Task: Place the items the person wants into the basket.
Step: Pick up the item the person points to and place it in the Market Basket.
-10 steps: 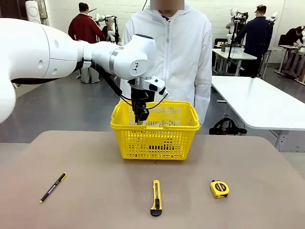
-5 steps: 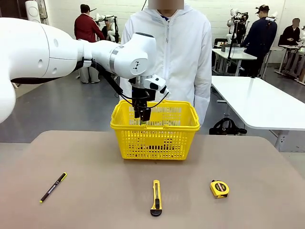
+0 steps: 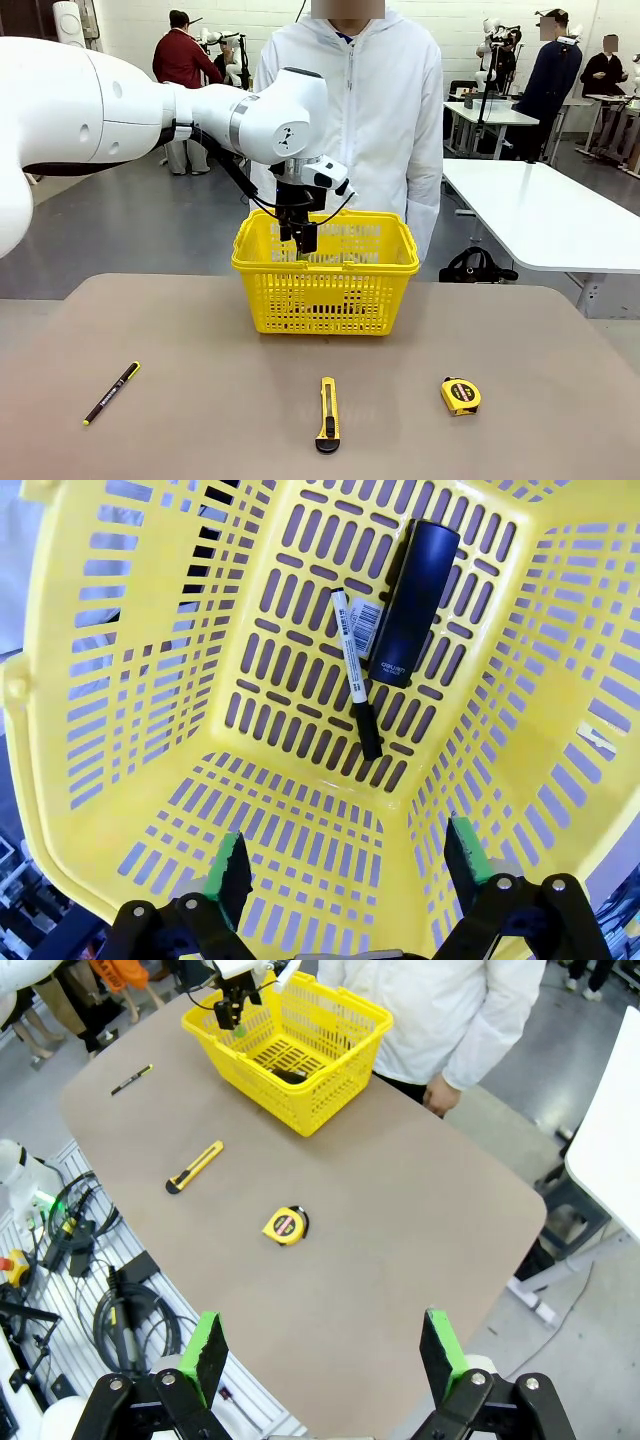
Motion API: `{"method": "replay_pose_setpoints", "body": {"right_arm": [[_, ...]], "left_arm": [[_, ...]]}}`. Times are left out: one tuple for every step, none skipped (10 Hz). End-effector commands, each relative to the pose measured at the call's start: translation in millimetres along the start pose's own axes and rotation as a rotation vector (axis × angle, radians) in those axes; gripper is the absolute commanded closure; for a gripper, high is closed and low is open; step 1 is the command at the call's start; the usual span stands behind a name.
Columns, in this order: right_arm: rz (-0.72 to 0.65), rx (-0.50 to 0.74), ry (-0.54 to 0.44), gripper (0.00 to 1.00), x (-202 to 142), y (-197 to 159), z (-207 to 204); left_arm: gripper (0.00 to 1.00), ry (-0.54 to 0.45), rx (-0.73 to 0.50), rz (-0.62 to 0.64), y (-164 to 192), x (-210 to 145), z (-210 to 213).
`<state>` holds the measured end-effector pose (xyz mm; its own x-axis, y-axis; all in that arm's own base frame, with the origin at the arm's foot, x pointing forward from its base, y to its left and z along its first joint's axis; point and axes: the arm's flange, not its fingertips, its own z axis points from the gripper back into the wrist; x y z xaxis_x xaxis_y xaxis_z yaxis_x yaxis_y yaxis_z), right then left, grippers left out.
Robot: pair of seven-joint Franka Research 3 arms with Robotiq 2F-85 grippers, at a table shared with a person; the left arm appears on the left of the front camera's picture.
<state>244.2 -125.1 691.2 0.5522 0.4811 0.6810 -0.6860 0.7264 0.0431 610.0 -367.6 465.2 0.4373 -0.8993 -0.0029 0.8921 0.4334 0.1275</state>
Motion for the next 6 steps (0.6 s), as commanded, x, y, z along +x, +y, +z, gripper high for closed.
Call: {"method": "replay_pose_setpoints", "body": {"right_arm": [[0.009, 0.023, -0.011, 0.0, -0.7, 0.3, -2.4], [0.009, 0.023, -0.011, 0.0, -0.7, 0.3, -2.4], [0.009, 0.023, -0.011, 0.0, -0.7, 0.3, -2.4], [0.009, 0.023, -0.011, 0.0, -0.7, 0.3, -2.4], [0.009, 0.023, -0.011, 0.0, -0.7, 0.3, -2.4], [0.009, 0.023, -0.011, 0.0, -0.7, 0.3, -2.4]], "left_arm": [[0.0, -0.014, -0.043, -0.014, 4.4, -1.1, 8.9], [0.0, -0.021, -0.081, -0.001, -3.9, -14.6, 22.5], [0.0, -0.072, -0.08, 0.006, -16.0, -44.2, 47.3], [0.0, -0.134, -0.056, 0.037, -33.1, -86.2, 74.9], [0.0, -0.17, -0.048, 0.072, -48.7, -127.1, 95.4], [0.0, -0.2, -0.018, 0.112, -66.4, -166.3, 106.2]]}}
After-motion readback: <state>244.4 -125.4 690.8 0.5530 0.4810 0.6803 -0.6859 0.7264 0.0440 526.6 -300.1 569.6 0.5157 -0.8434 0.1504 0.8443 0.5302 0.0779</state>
